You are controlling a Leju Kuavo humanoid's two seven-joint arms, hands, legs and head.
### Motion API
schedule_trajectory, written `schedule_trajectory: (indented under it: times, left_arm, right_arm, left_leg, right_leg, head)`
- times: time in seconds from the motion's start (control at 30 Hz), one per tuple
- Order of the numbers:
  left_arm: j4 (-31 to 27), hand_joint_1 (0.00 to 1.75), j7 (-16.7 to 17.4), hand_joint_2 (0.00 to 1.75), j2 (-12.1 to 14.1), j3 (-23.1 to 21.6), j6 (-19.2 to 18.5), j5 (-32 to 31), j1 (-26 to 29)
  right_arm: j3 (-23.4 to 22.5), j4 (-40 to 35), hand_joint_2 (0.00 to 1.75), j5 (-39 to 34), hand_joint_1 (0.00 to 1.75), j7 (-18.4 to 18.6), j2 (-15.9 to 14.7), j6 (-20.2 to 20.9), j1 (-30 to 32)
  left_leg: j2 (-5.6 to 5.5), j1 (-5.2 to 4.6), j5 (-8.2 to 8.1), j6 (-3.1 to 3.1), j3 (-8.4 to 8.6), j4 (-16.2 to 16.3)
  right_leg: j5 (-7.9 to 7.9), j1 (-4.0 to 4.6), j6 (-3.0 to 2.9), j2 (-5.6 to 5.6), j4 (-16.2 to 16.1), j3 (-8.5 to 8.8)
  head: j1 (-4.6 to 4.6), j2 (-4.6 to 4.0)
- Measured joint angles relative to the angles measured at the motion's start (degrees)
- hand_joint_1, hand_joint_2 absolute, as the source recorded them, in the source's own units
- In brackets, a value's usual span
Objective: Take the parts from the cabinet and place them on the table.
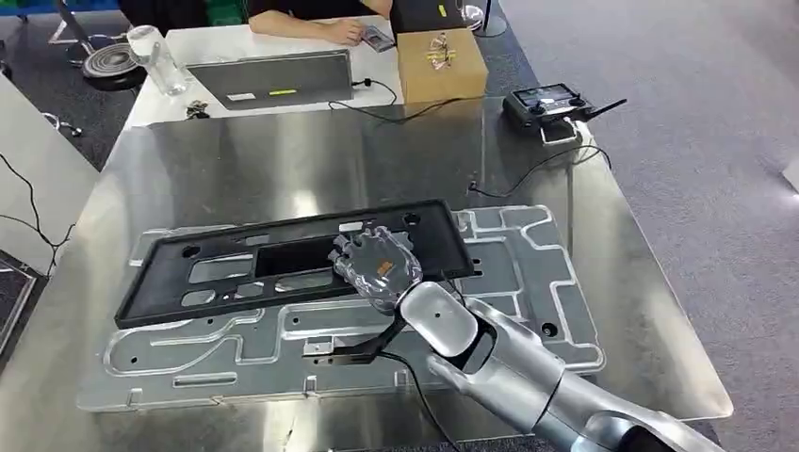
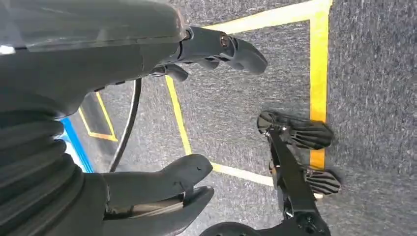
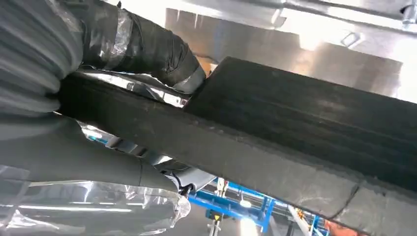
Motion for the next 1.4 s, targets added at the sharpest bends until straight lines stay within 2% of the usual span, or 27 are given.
schedule_trajectory:
  times: [0.13,0.23,0.37,0.4,0.57,0.67,0.7,1.17,1.4]
  left_arm:
    - [0.00,0.00,0.11,1.75,0.00,0.00,0.15,0.09,0.03]
    - [0.00,0.00,0.13,1.75,0.02,0.00,0.15,0.20,0.00]
    - [0.00,0.00,0.22,1.75,0.02,0.00,0.13,0.48,0.02]
    - [0.00,0.00,0.31,1.75,0.02,0.00,0.00,0.65,0.02]
    - [0.00,0.00,0.72,1.75,0.53,0.00,-2.27,1.01,0.06]
    - [0.00,0.00,0.79,1.75,0.96,0.00,-2.29,0.98,0.10]
    - [0.00,0.00,0.79,0.00,1.05,0.00,-2.30,0.98,0.09]
    - [0.00,0.00,0.61,0.00,0.98,-0.04,-0.57,1.20,0.08]
    - [0.00,0.00,1.46,0.00,0.96,-0.13,-0.96,1.18,0.08]
  right_arm:
    - [0.02,1.11,1.75,-0.24,1.75,-0.46,-0.11,-0.35,1.38]
    - [0.33,2.23,1.75,-0.24,1.75,-0.68,-0.11,-0.83,2.52]
    - [0.37,3.17,1.75,-0.28,1.75,-0.70,-0.09,-0.96,2.83]
    - [0.46,3.58,0.00,-0.39,0.00,-0.70,0.00,-0.94,2.91]
    - [0.90,5.79,0.00,-0.94,0.00,-1.18,1.22,-1.09,3.41]
    - [1.05,6.56,0.00,-1.03,0.00,-1.20,1.81,-1.20,3.49]
    - [1.07,6.73,0.00,-1.03,0.00,-1.20,2.03,-1.20,3.48]
    - [1.07,6.69,0.00,-1.03,0.00,-0.53,2.41,-2.62,3.15]
    - [0.94,6.27,0.00,-1.05,0.00,-0.53,2.14,-4.64,3.16]
  left_leg:
    - [0.01,0.01,-0.35,-0.25,0.47,-0.75]
    - [0.02,0.01,-0.34,-0.28,0.47,-0.82]
    - [0.02,0.01,-0.27,-0.62,0.49,-0.82]
    - [0.01,0.00,-0.27,-0.63,0.51,-0.82]
    - [0.01,-0.06,-0.29,-0.65,0.64,-0.74]
    - [0.01,-0.09,-0.29,-0.65,0.68,-0.69]
    - [0.00,-0.11,-0.29,-0.65,0.69,-0.68]
    - [0.01,-0.14,-0.30,-0.65,0.75,-0.59]
    - [0.01,-0.14,-0.30,-0.65,0.76,-0.58]
  right_leg:
    - [-0.19,0.06,-0.28,-0.02,0.01,0.08]
    - [-0.19,0.09,-0.29,-0.02,0.02,0.09]
    - [-0.18,0.09,-0.30,-0.06,0.04,0.19]
    - [-0.17,0.08,-0.30,-0.09,0.04,0.26]
    - [-0.17,0.02,-0.29,-0.11,0.03,0.42]
    - [-0.17,-0.01,-0.29,-0.12,0.03,0.48]
    - [-0.17,-0.02,-0.29,-0.13,0.03,0.49]
    - [-0.13,-0.06,-0.23,-0.13,0.03,0.57]
    - [-0.12,-0.06,-0.23,-0.13,0.03,0.58]
  head:
    - [0.00,0.00]
    - [0.00,0.00]
    - [0.00,0.00]
    - [0.00,0.00]
    - [0.00,0.00]
    - [0.00,0.00]
    - [0.00,0.00]
    - [0.00,0.00]
    - [0.00,0.00]
